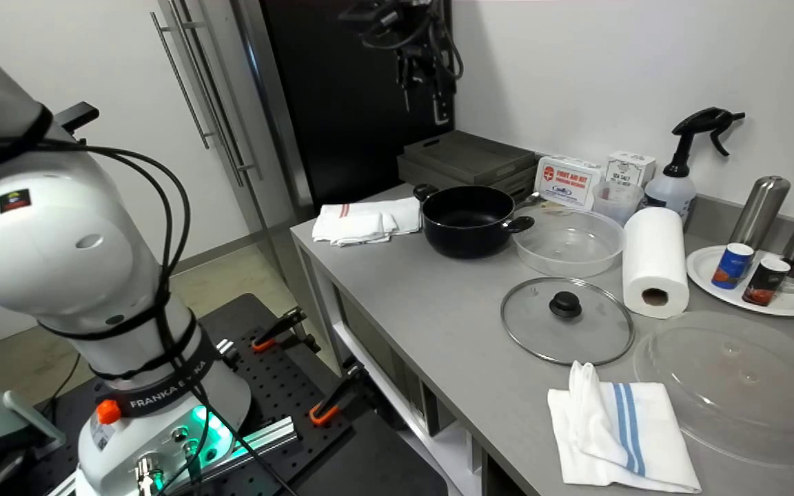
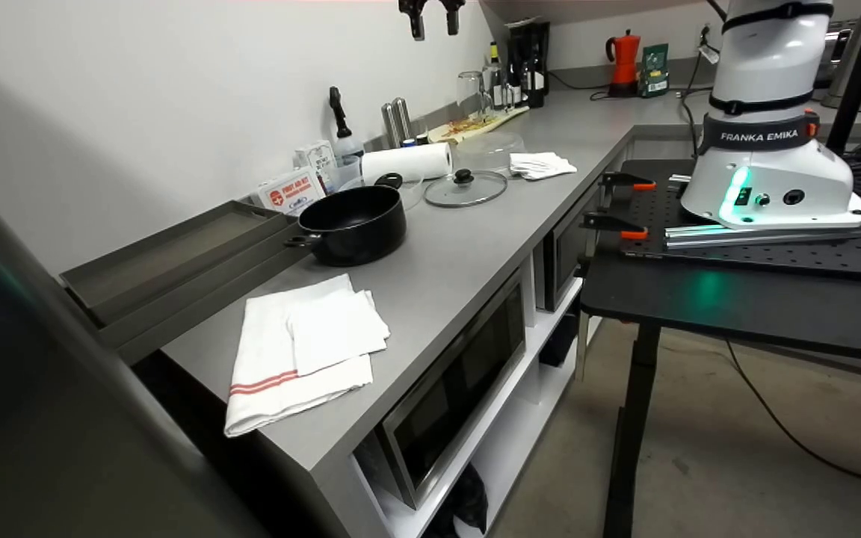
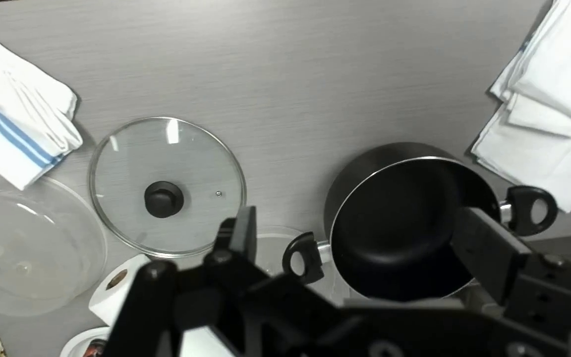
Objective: Place the glass lid on the pot then remove it from the pot.
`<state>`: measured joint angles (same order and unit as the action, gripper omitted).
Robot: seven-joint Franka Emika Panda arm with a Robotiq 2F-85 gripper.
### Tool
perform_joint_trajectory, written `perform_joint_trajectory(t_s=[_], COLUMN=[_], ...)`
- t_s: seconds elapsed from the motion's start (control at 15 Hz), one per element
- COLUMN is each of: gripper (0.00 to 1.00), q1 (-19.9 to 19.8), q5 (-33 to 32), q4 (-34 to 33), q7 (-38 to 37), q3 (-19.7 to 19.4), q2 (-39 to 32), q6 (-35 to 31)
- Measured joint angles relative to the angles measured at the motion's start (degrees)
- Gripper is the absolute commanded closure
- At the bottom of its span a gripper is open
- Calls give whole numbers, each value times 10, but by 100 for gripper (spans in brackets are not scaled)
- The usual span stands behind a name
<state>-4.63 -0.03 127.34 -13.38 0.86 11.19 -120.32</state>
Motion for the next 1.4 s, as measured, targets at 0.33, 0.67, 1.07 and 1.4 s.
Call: perform_joint_trajectory(t_s=[0.33, 0.67, 1.07, 1.4], gripper=[0, 0, 0, 0], q1=[-20, -36, -46, -56], q5=[11, 45, 57, 60], q4=[-54, -105, -155, -202], q7=[0, 0, -21, -58], q3=[-46, -73, -96, -115], q2=[-104, -200, -302, -371], q6=[-55, -88, -142, -153])
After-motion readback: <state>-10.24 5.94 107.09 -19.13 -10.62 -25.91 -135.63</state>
